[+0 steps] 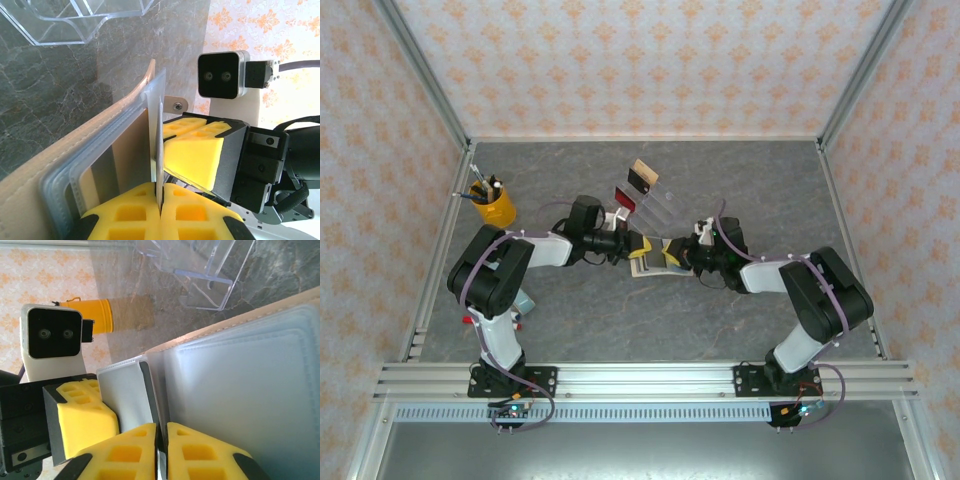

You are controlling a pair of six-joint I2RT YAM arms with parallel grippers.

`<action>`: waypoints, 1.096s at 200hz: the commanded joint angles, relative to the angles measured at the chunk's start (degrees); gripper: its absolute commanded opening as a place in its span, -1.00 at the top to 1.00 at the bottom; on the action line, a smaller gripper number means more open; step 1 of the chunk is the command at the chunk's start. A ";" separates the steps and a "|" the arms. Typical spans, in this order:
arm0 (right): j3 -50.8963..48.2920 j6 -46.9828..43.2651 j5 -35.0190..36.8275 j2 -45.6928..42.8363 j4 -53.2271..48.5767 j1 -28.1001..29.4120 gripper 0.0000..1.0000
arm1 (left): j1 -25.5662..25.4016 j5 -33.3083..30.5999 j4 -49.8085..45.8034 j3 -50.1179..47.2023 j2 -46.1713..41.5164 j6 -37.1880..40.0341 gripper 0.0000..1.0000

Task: Take the credit cards out of the card holder

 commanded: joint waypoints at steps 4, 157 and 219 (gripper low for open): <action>-0.15 1.10 -4.22 -0.91 6.07 0.36 0.80 | 0.31 1.65 6.12 -0.25 -1.63 -1.83 1.00; -1.12 7.24 -2.81 1.81 14.41 0.18 0.82 | 0.77 3.03 11.15 -1.67 -3.95 -3.22 1.00; -0.68 7.84 -7.55 2.08 18.79 0.18 0.81 | 0.53 2.86 11.73 -1.53 -3.74 -3.75 1.00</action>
